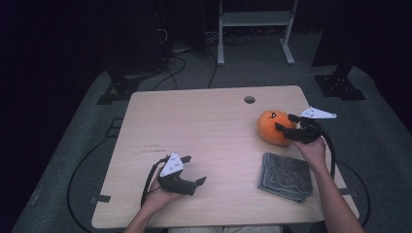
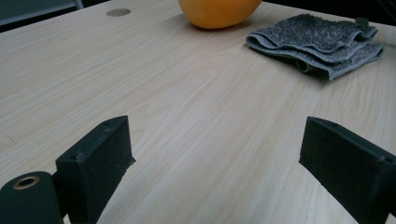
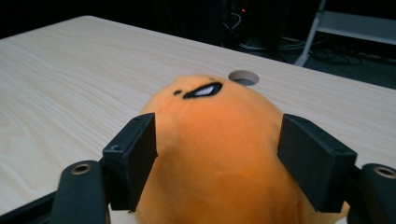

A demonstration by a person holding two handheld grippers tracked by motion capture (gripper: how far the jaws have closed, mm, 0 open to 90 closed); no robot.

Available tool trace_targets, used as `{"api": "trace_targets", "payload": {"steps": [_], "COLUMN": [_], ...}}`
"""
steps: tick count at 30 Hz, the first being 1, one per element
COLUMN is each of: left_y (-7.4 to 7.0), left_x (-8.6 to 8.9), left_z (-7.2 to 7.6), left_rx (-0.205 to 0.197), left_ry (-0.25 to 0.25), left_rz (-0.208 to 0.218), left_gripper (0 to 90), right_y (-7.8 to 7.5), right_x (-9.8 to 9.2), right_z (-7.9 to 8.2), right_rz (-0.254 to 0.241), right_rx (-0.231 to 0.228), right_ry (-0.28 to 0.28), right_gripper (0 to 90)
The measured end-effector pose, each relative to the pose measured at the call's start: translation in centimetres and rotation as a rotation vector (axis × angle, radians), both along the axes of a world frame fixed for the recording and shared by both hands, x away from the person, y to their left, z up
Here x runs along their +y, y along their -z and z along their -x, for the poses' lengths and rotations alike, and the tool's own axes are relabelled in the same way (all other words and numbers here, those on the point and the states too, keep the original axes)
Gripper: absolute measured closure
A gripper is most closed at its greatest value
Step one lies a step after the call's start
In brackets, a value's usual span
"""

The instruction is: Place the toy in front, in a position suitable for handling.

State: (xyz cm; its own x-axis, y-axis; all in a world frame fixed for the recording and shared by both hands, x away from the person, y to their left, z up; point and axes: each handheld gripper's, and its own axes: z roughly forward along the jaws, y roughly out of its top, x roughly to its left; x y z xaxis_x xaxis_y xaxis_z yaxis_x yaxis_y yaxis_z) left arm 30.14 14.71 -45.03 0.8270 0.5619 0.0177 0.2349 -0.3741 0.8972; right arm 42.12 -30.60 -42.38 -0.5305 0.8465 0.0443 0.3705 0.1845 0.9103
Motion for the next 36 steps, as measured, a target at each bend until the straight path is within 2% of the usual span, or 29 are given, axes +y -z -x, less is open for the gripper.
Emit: {"api": "trace_targets", "payload": {"steps": [4, 7, 14, 18, 26, 31, 36], "left_y": [0.0, 0.0, 0.0, 0.0, -0.1, -0.1, -0.2], "left_x": [0.0, 0.0, 0.0, 0.0, 0.2, 0.1, 0.2], "left_z": [0.0, 0.0, 0.0, 0.0, 0.0, 0.0, 0.0], "left_rx": [0.003, 0.001, -0.001, 0.0, -0.006, -0.008, -0.012], "left_ry": [0.001, 0.001, 0.001, -0.001, -0.013, -0.01, -0.017], "left_rz": [-0.003, -0.001, 0.001, 0.003, 0.017, 0.017, 0.024], "left_gripper": [8.5, 8.5, 8.5, 8.5, 8.5, 8.5, 8.5], "right_y": [0.5, 0.7, 0.8, 0.6, -0.4, -1.4, -2.6], "right_x": [0.0, 0.3, 0.7, 0.7, 0.8, 1.4, 2.7], "right_z": [-0.3, -0.3, -0.3, -0.1, 0.7, 1.7, 3.1], "right_rz": [0.014, 0.035, 0.06, 0.061, 0.028, 0.01, 0.002], "right_rx": [0.004, 0.016, 0.033, 0.03, -0.006, -0.033, -0.061], "right_ry": [0.02, 0.008, 0.006, 0.008, 0.003, -0.036, -0.11], "right_gripper": [35.7, 43.3, 68.0, 77.3, 82.9, 83.0, 82.9]}}
